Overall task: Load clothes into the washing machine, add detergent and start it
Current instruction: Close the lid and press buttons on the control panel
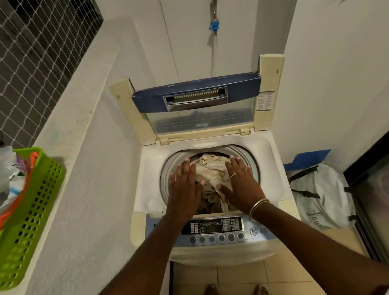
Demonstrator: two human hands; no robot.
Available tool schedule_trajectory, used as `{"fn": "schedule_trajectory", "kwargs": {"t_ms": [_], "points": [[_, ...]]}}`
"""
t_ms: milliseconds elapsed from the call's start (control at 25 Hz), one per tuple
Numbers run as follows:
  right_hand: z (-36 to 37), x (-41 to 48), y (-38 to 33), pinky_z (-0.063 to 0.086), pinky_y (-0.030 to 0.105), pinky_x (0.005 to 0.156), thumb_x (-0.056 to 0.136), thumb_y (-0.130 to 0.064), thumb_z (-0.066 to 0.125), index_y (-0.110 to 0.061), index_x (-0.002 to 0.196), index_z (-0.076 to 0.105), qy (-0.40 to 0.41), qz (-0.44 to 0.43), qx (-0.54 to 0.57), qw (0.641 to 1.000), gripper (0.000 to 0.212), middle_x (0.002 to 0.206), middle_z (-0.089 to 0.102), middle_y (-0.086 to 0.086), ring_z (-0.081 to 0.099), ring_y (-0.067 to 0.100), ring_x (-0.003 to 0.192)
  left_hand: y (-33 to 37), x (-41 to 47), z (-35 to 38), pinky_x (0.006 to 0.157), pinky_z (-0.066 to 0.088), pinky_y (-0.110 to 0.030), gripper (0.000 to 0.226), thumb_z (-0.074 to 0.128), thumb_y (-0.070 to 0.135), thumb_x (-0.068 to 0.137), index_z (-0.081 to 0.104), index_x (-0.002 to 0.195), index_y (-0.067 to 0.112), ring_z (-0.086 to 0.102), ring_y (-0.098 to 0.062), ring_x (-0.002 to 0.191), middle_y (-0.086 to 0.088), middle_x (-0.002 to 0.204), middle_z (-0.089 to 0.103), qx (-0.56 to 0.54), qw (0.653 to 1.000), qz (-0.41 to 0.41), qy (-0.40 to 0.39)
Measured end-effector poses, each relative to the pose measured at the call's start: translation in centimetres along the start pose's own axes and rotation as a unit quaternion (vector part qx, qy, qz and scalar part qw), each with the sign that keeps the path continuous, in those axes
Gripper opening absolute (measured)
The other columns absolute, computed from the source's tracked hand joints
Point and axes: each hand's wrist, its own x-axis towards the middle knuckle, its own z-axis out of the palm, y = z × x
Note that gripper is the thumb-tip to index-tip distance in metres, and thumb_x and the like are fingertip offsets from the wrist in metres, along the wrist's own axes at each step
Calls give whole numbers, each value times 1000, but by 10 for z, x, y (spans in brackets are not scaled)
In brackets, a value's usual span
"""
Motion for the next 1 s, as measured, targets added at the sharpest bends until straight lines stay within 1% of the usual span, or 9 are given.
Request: {"fn": "schedule_trajectory", "kwargs": {"t_ms": [120, 240, 360, 440, 560, 640, 760, 880, 1000], "points": [[-3, -4, -7, 7, 45, 124, 97, -53, 45, -12, 158, 10, 3, 9, 3, 1000, 81, 166, 2, 8, -2, 26, 153, -5, 0, -2, 122, 16, -53, 61, 34, 42, 101, 21, 155, 16, 10, -31, 152, -9, 165, 12, 4, 1000, 17, -17], [-6, -6, -18, 7, 41, 125, 99, -50, 45, -11, 158, 10, 0, 3, 8, 1000, 79, 166, 1, 9, -3, 25, 153, -11, -3, -11, 122, 14, -53, 60, 28, 43, 102, 21, 156, 17, 9, -31, 152, -8, 165, 11, 10, 999, 36, -22], [-18, 6, -28, 11, 44, 124, 99, -50, 43, -10, 157, 11, 13, -14, 8, 1000, 78, 165, 5, 12, 2, 27, 153, -19, 2, -24, 122, 3, -44, 59, 32, 41, 104, 17, 157, 18, 5, -28, 153, -5, 166, 8, -1, 999, 42, -13], [-32, 19, -35, 10, 42, 125, 100, -50, 42, -9, 157, 10, 22, -35, -9, 999, 77, 165, 5, 12, 4, 27, 153, -20, 13, -39, 120, -1, -38, 59, 32, 42, 105, 18, 157, 19, 6, -26, 154, -4, 166, 9, 9, 998, 53, 10], [-62, 43, -51, 8, 41, 124, 101, -48, 42, -11, 158, 8, 40, -62, -46, 996, 76, 165, 0, 10, -1, 26, 153, -15, 38, -70, 123, 4, -40, 57, 32, 42, 106, 21, 157, 17, 10, -26, 153, -5, 165, 14, 39, 996, 80, 29], [-81, 60, -60, 7, 43, 125, 101, -47, 42, -10, 158, 6, 49, -78, -73, 993, 76, 165, -2, 10, -3, 26, 153, -9, 55, -92, 124, 7, -42, 56, 34, 38, 106, 23, 156, 14, 12, -27, 153, -8, 165, 17, 52, 993, 101, 43], [-103, 85, -69, 4, 45, 124, 101, -46, 41, -8, 157, 4, 40, -91, -138, 986, 77, 165, -2, 13, -3, 28, 153, 0, 79, -119, 125, 9, -42, 55, 38, 31, 106, 24, 155, 10, 16, -28, 152, -11, 163, 21, 82, 985, 137, 66], [-123, 108, -68, 2, 44, 122, 101, -42, 44, -8, 157, 2, 36, -97, -192, 976, 78, 165, -6, 14, -5, 29, 153, 10, 104, -138, 125, 9, -43, 56, 41, 26, 104, 23, 155, 9, 13, -30, 152, -12, 164, 18, 110, 980, 151, 74], [-132, 128, -63, 1, 43, 122, 100, -38, 47, -8, 157, 3, 34, -108, -221, 969, 79, 165, -3, 14, -2, 29, 153, 9, 120, -144, 125, 7, -42, 62, 43, 23, 103, 15, 157, 8, 9, -30, 153, -13, 165, 12, 138, 975, 162, 59]]}}
